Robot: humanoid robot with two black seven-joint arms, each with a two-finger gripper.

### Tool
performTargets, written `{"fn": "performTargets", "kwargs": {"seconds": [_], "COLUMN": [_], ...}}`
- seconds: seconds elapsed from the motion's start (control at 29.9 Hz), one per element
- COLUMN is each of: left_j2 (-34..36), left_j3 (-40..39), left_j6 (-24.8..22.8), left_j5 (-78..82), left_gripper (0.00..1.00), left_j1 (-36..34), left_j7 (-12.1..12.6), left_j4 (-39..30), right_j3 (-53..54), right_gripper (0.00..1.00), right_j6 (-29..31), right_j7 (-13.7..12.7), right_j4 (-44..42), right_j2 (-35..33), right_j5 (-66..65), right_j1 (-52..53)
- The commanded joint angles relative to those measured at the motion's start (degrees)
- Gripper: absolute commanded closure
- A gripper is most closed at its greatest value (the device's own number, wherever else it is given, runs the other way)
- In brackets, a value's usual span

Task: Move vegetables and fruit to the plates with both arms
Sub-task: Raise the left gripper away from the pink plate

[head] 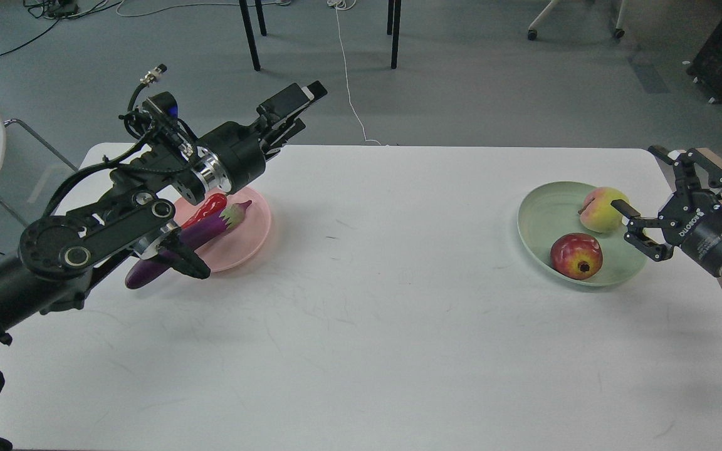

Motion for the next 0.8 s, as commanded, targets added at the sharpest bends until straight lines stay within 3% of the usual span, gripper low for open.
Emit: {"fn": "performTargets", "kwargs": {"seconds": [0.0, 0.17, 0.33, 0.5, 0.77], "left_j2": [-2.03, -3.62, -4.58, -4.94, -5.38], "left_j3": [-8.80, -16.98, -21.91, -22.79, -22.71], "left_j6": [0.08, -0.35, -1.58, -6.06, -6.60], "left_j5": [-3.44, -4.24, -4.42, -5.91, -6.00], "left_gripper": [0.02, 0.02, 0.02, 0.02, 0.02], "left_j1": [6.09, 14.44, 17.79, 19.28, 19.55], "left_j7": [0.04, -0.49, -3.65, -3.22, -3.04], "left_j4": [-0.12, -0.12, -0.12, -0.12, -0.12], "right_j3": [0.08, 1.05, 1.05, 1.05, 1.14], "right_gripper": [0.03, 0.03, 0.03, 0.02, 0.01], "right_j6": [0.00, 0.00, 0.00, 0.00, 0.00], "right_j7": [0.00, 0.00, 0.00, 0.00, 0.00], "right_j4": [-0.32, 0.12, 0.12, 0.12, 0.47], "right_j2": [0.65, 3.20, 5.04, 5.75, 5.66], "right_j5": [0.02, 0.99, 4.32, 5.21, 5.21], "right_j1": [0.82, 0.65, 0.47, 0.47, 0.12]}}
